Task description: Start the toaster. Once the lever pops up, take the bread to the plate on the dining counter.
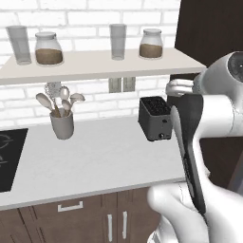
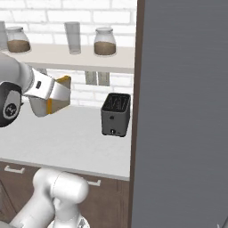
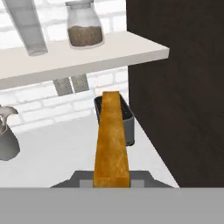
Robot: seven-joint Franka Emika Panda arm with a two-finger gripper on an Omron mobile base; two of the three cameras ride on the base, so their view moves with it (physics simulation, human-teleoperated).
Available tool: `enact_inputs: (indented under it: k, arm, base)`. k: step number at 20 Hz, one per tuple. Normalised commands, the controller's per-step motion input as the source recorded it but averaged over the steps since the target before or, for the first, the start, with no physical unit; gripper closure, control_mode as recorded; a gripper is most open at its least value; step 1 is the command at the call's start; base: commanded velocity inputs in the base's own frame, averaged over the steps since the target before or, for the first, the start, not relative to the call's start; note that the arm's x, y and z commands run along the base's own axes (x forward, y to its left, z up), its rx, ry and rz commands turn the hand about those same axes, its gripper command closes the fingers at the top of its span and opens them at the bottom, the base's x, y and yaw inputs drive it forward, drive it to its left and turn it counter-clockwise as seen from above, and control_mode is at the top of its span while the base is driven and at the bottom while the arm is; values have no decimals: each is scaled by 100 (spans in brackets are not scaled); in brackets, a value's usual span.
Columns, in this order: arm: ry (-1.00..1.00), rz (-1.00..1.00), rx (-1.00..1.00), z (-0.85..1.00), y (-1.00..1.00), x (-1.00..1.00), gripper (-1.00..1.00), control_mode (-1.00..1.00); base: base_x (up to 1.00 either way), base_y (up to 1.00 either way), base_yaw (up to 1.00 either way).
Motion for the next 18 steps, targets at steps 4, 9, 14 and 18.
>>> enact_inputs:
  k: [4,9,14,18]
  arm:
    - [28,0,2,0,1,-73,100,-100]
    - [20,0,0,-14,0,-46,100,-100]
    - [14,0,0,-34,0,-27,100,-100]
    - [7,0,0,-33,0,-26,100,-100]
  base:
    - [0,0,0]
    - [0,0,0]
    - [0,0,0]
    - [0,0,0]
